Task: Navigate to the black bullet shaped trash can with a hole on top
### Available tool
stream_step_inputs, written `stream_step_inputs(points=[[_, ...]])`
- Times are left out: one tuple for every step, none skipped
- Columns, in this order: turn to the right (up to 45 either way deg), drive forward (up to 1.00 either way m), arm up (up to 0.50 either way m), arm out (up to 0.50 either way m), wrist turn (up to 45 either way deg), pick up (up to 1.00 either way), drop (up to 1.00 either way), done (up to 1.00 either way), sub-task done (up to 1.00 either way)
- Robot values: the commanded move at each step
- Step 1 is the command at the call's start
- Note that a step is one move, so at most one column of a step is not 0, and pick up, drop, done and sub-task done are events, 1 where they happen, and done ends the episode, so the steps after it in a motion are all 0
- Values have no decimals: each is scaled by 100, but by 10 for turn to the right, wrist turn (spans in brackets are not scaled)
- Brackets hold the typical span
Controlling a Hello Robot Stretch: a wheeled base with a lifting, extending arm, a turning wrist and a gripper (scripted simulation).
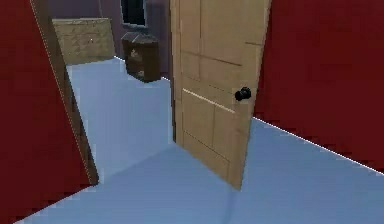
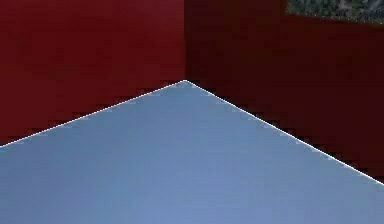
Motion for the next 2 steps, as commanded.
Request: stream_step_inputs(points=[[0, 100, 0, 0, 0, 0, 0, 0, 0], [-60, 0, 0, 0, 0, 0, 0, 0, 0]])
